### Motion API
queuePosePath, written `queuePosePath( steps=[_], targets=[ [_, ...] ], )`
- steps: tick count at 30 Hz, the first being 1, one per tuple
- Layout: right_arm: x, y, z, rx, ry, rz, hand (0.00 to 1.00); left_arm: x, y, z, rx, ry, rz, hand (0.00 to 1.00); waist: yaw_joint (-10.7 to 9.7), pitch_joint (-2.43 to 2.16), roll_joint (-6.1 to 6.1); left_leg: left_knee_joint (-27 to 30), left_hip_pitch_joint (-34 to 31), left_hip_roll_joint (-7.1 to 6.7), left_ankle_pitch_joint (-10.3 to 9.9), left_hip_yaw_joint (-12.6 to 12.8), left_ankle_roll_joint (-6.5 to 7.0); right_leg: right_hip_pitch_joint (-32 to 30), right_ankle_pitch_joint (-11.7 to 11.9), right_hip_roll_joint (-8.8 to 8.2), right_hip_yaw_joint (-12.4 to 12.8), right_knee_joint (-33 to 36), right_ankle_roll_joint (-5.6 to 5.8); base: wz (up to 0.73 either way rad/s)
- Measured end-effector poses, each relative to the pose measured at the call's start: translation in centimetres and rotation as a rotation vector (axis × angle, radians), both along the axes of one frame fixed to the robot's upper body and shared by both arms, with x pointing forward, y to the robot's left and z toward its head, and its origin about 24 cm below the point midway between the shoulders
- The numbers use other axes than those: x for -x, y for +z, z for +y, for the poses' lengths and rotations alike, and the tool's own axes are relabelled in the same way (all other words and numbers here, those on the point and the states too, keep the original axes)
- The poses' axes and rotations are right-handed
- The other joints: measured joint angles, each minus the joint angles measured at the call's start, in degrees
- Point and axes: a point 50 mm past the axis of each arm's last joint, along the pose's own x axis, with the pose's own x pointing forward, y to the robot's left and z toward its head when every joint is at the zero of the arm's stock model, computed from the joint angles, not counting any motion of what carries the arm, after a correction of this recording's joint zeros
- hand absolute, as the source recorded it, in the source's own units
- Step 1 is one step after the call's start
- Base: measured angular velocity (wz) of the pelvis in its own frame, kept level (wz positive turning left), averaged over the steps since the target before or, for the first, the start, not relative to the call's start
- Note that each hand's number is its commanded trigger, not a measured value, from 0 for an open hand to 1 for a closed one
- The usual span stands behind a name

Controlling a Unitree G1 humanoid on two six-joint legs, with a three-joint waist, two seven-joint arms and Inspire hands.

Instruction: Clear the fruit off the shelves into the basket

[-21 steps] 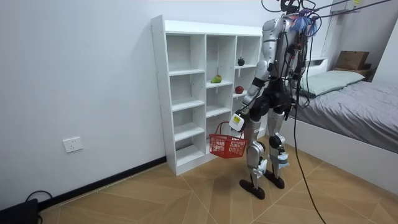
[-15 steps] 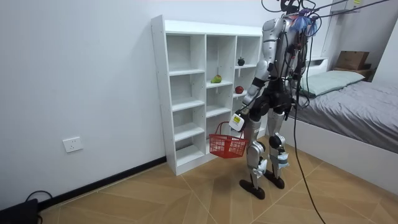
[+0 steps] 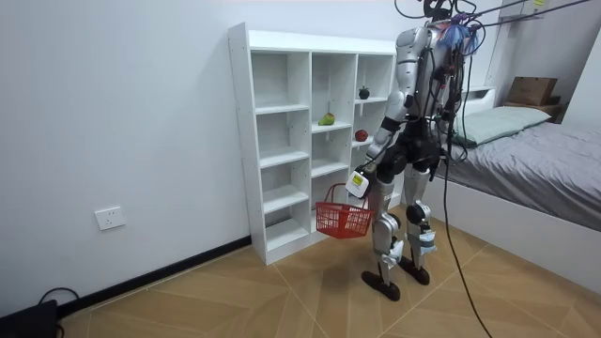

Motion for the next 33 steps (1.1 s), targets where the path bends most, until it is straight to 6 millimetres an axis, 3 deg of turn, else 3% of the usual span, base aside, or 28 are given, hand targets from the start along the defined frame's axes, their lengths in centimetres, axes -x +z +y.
queuePosePath(
  steps=[14, 19, 26, 29, 33],
  targets=[
    [-2.7, 0.8, 0.3, 0.027, 0.027, -0.178, 0.0, -1.1, 0.4, 0.2, -0.041, -0.011, -0.091, 1.0, -0.16, -0.14, -0.92, 0.01, 0.0, -0.01, 0.0, 0.22, 0.0, -0.03, 0.01, 0.01, -0.17, 0.01, 0.0, 0.0],
    [-4.2, 1.5, 0.3, 0.058, 0.067, -0.265, 0.0, -1.7, 0.5, 0.3, -0.073, -0.005, -0.107, 1.0, -0.42, -0.33, -0.61, 0.11, -0.01, 0.03, 0.0, 0.26, 0.0, -0.15, 0.01, 0.06, 0.41, 0.04, 0.0, 0.0],
    [-8.6, 5.5, 1.9, 0.111, 0.215, -0.584, 0.0, -2.9, 0.8, 0.4, -0.105, -0.004, -0.157, 1.0, -0.61, -0.34, -0.21, -0.04, -0.01, 0.1, 0.0, 0.56, 0.0, -0.38, 0.03, 0.14, 0.76, 0.1, -0.03, -0.01],
    [-9.9, 7.9, 2.6, 0.114, 0.25, -0.735, 0.0, -3.1, 0.9, 0.4, -0.118, 0.004, -0.172, 1.0, -0.39, -0.14, 0.08, -0.08, -0.09, 0.08, -0.01, 0.52, -0.01, -0.45, 0.03, 0.11, 0.8, 0.01, -0.02, 0.0],
    [-10.8, 9.4, 3.2, 0.124, 0.285, -0.818, 0.0, -3.3, 1.0, 0.3, -0.122, 0.003, -0.19, 1.0, -0.37, -0.14, 0.07, -0.12, -0.12, 0.09, -0.15, 0.54, 0.05, -0.48, 0.03, 0.12, 0.72, 0.04, -0.02, 0.0]
  ],
)
